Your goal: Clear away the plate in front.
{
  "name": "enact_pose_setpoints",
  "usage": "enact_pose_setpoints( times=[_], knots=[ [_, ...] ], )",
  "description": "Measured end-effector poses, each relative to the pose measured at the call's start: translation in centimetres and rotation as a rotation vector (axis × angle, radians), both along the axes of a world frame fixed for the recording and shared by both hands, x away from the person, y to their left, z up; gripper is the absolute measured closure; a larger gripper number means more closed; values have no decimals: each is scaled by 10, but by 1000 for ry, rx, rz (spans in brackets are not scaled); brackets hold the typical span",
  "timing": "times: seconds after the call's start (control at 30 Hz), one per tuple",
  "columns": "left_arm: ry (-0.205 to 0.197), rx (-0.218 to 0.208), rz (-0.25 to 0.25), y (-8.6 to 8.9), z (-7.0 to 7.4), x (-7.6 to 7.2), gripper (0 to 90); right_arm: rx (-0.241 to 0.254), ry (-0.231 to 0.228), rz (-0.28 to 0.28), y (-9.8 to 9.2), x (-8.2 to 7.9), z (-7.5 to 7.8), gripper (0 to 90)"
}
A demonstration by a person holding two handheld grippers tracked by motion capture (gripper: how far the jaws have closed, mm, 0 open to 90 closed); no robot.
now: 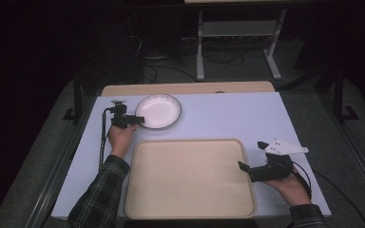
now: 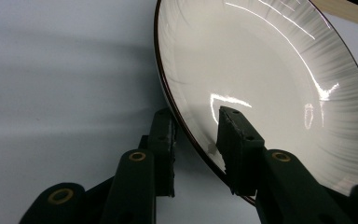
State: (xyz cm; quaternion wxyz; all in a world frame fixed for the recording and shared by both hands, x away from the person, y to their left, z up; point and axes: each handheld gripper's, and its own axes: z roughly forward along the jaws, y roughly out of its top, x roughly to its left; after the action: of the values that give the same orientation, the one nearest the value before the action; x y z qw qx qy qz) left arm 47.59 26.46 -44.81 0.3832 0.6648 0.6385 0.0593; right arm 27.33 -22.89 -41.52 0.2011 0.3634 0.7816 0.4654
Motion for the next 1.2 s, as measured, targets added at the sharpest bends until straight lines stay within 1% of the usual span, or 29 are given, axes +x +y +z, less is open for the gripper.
enact_pose_setpoints(
  times=[0.03,0.1,0.13,0.27,0.37,0.4,0.43,0.5,0.53,0.57,0.6,0.73,0.77,0.8,0.83,0.97,1.03,1.2],
  knots=[
    [0,0,0,0,0,0,680,0,0,0,0,0,0,0],
    [2,-18,5,2,-1,0,688,1,0,0,0,0,0,0],
    [4,-34,9,4,-2,0,702,0,0,0,0,0,0,0],
    [1,-46,11,5,-3,0,715,-4,5,0,0,-1,0,4],
    [6,-70,18,7,-4,0,725,-11,4,3,0,-1,0,20],
    [11,-98,28,10,-5,0,738,-11,4,4,0,-1,0,21],
    [11,-98,28,10,-5,0,745,-11,2,4,0,-1,0,21],
    [12,-114,31,12,-6,-1,753,-8,-1,4,0,-1,0,22],
    [13,-131,38,13,-7,-1,758,-9,0,3,0,-1,0,23],
    [13,-131,38,13,-7,-1,765,-9,0,3,0,-1,0,23],
    [14,-163,47,16,-9,-2,773,-10,3,1,-1,-1,0,23],
    [6,-176,47,17,-9,-3,789,-9,2,2,-1,-1,0,28],
    [9,-189,50,18,-9,-3,805,-13,4,3,-1,-1,-1,31],
    [6,-216,49,20,-9,-3,813,-13,6,2,-1,-1,-1,31],
    [2,-224,49,20,-9,-3,821,-12,6,2,-1,-1,-1,32],
    [-2,-233,41,21,-8,-3,837,-12,4,1,-1,-1,0,34],
    [-10,-245,37,22,-7,-3,848,-12,2,0,-1,-1,0,36],
    [-29,-241,25,21,-4,-4,855,-15,-1,-2,-1,-1,0,38]
  ],
)
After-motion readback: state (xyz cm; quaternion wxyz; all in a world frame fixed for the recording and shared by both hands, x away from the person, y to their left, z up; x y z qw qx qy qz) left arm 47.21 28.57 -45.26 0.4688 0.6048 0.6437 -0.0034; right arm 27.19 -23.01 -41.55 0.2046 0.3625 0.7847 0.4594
